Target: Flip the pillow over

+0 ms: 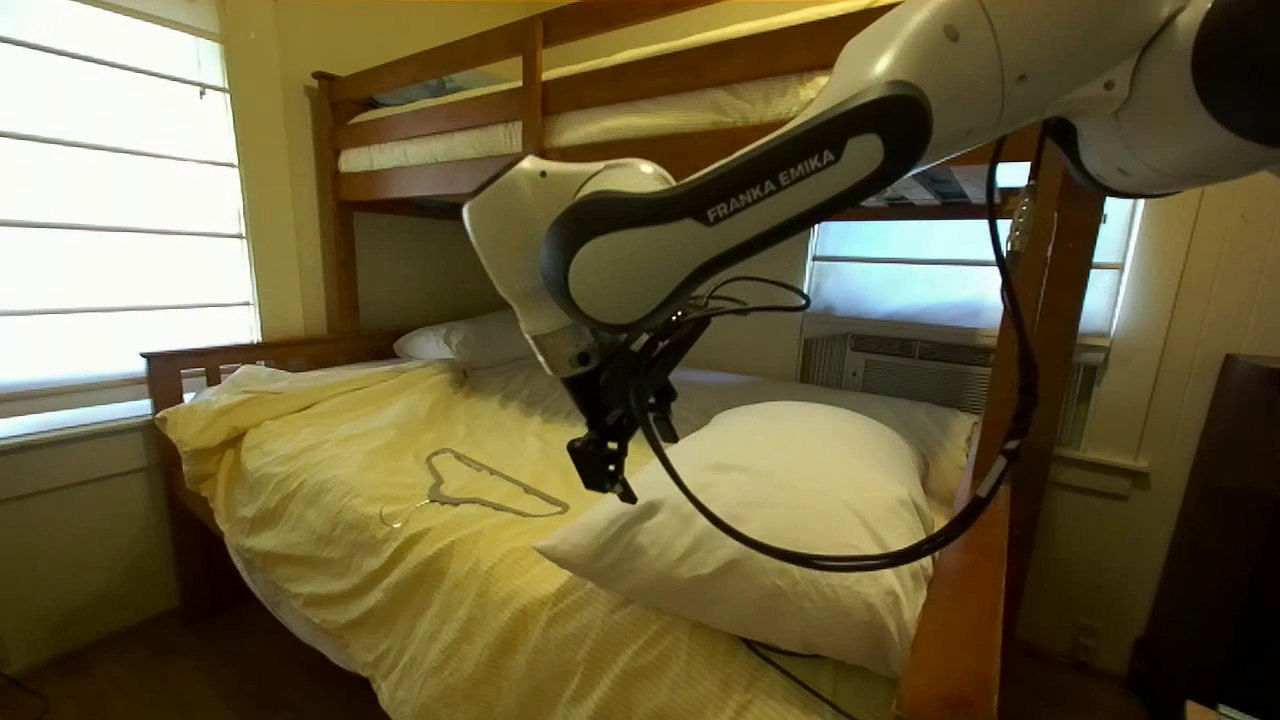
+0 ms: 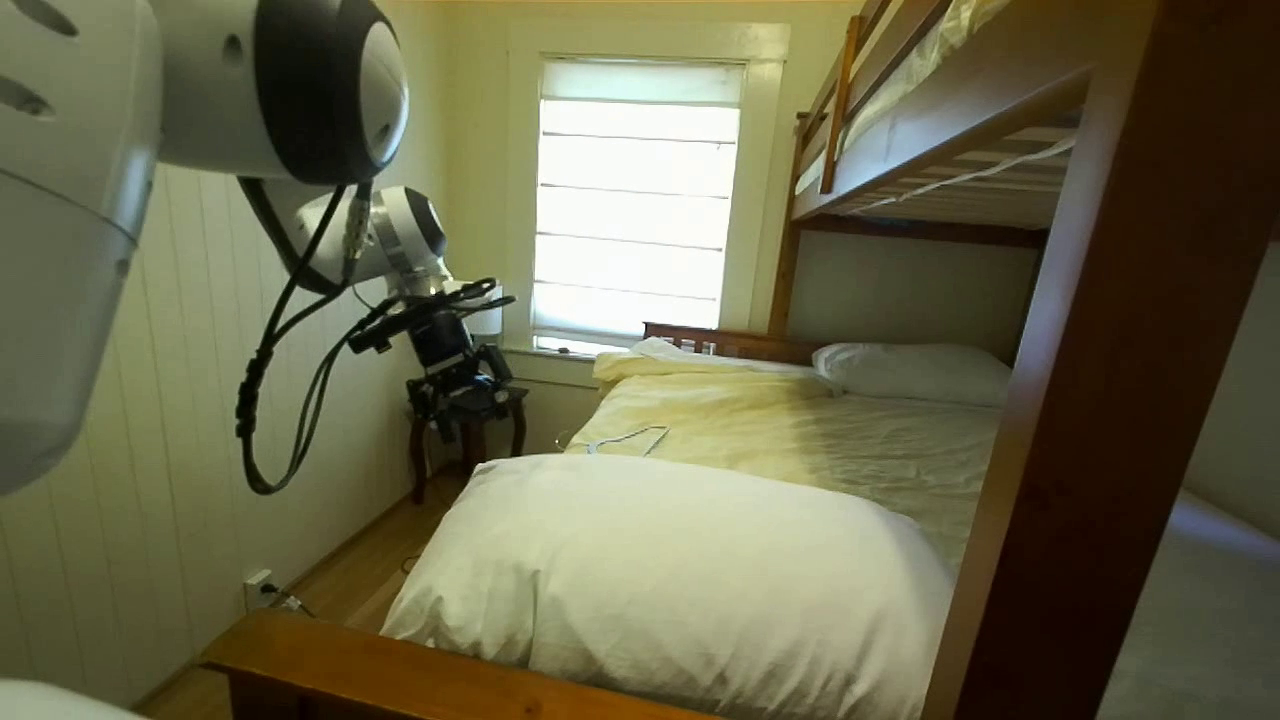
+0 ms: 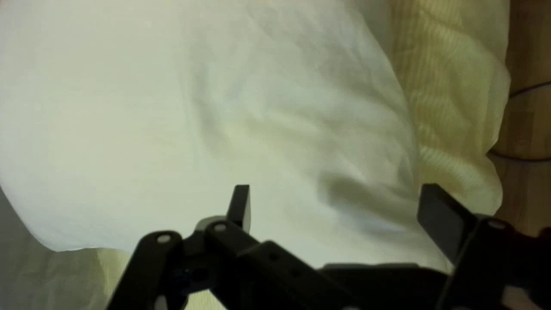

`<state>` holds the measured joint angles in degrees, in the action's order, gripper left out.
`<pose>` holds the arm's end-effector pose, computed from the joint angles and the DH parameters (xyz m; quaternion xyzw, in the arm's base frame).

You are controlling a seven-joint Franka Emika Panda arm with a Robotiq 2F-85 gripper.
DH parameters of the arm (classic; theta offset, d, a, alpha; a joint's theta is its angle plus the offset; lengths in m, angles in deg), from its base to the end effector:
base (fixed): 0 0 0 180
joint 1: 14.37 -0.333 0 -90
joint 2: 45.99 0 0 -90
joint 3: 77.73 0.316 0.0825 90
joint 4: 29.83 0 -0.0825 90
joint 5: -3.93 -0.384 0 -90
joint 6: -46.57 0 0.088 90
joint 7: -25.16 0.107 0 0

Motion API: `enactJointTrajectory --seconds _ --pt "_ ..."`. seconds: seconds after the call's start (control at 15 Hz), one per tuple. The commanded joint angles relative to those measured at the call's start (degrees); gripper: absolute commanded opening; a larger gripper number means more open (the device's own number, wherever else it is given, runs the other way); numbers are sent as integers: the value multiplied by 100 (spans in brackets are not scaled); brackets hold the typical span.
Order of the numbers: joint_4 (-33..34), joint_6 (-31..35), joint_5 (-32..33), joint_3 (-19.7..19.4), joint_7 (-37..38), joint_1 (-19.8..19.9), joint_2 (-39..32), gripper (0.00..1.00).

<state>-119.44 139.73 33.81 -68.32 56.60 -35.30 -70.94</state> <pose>0.5838 0.2677 0.3804 0.9589 0.0507 -0.0403 0.2761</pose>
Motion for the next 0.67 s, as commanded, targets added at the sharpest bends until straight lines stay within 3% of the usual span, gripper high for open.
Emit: enactJointTrajectory --seconds 0.0,0.27,0.33,0.6 --pt "447 241 419 -241 483 -377 -604 100" --pt "395 727 783 -427 953 -542 -942 100" --pt "275 550 548 -349 724 -478 -747 100" --pt "311 707 638 -411 859 -505 -916 100"
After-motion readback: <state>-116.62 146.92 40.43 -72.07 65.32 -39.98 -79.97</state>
